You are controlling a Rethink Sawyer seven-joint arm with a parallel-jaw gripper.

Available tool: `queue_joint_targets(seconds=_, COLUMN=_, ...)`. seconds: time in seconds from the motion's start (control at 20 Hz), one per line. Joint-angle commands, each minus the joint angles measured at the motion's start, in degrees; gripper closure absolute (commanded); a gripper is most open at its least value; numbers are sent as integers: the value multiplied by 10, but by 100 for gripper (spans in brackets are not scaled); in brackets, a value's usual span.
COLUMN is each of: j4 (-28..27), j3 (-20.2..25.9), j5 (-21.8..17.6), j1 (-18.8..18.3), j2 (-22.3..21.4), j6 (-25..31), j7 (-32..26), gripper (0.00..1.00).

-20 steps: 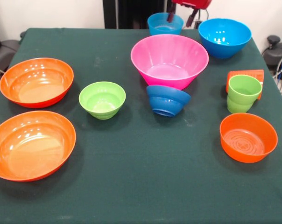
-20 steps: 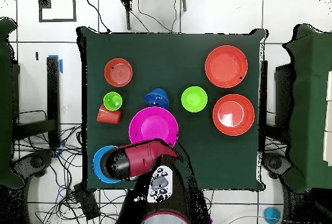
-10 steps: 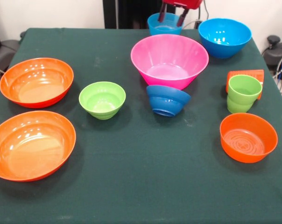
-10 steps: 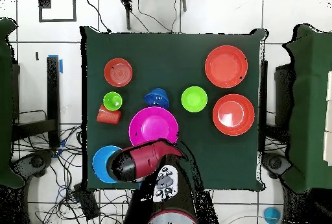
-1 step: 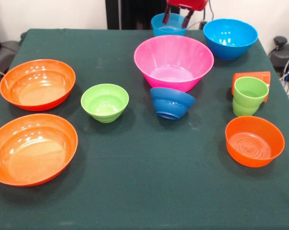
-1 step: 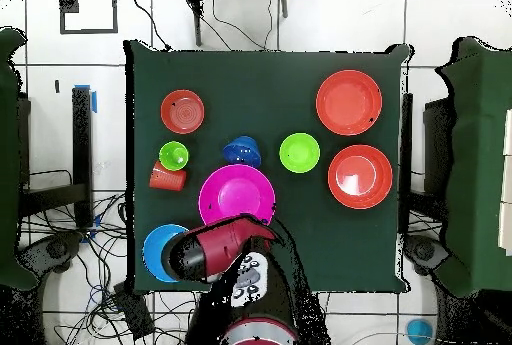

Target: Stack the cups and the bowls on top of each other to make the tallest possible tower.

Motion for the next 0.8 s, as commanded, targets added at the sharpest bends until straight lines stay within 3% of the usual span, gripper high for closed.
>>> queue_joint_targets(seconds=0.05, j4=-28, j3=51, j5=34, j1=59, j2=19, j6=-18, j7=79, gripper=0)
queue_joint_targets(seconds=0.3, j4=-35, j3=34, j5=78, j1=94, j2=6, j6=18, j7=105, gripper=0)
queue_joint_targets(seconds=0.8, j4=-41, j3=19, j5=100, j1=103, j2=3, j6=40, j7=60, gripper=0)
